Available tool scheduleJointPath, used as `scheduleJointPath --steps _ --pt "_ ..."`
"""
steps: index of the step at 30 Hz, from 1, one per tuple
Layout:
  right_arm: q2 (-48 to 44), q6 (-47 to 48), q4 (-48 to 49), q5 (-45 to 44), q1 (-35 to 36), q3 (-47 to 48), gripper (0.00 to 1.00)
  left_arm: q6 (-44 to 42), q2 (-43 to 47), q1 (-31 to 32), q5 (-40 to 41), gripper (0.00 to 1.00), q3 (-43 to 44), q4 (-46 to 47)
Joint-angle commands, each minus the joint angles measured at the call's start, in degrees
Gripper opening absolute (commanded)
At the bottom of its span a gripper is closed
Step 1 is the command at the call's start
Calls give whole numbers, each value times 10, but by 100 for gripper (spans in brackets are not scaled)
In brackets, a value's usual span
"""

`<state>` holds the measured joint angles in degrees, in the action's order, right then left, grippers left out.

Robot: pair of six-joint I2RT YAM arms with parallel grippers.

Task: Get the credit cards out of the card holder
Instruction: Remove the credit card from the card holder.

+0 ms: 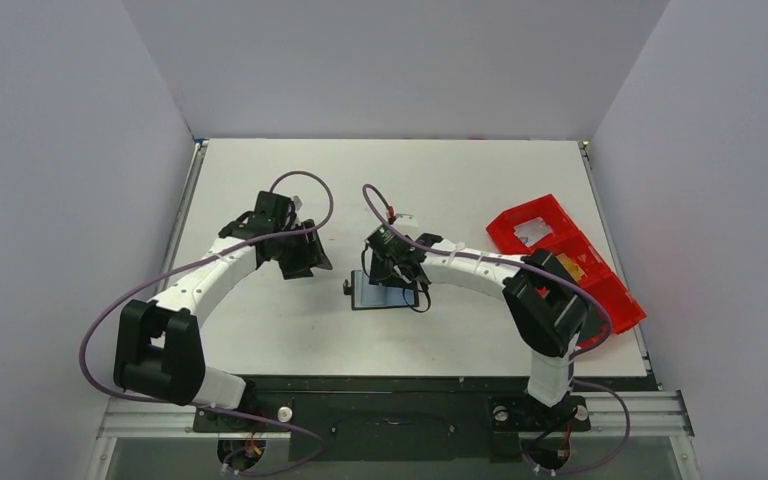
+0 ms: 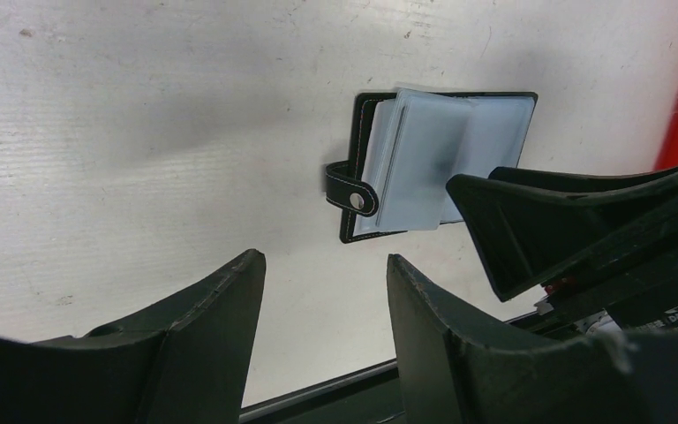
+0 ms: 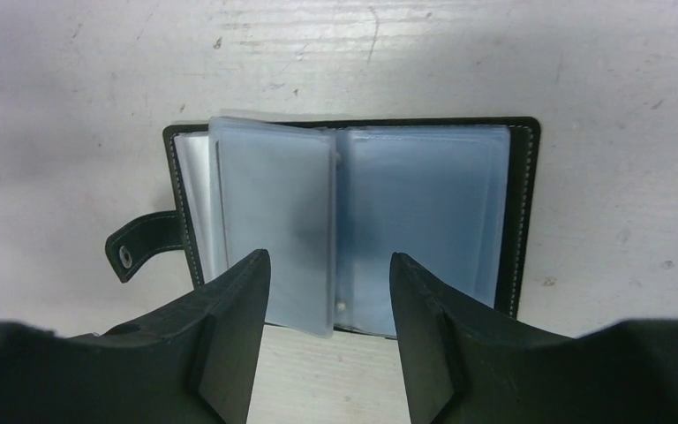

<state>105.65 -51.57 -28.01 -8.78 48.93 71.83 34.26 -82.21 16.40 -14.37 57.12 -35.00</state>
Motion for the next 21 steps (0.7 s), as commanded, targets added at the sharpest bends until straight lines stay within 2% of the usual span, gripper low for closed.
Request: scheduleJointPath --steps 1,7,21 --pt "9 11 4 -5 15 32 48 8 27 -2 11 51 -6 29" --pt "19 16 -1 -10 22 34 45 16 37 -1 13 51 -18 38" --pt "62 25 -24 -11 41 62 45 23 32 -1 9 51 -22 48"
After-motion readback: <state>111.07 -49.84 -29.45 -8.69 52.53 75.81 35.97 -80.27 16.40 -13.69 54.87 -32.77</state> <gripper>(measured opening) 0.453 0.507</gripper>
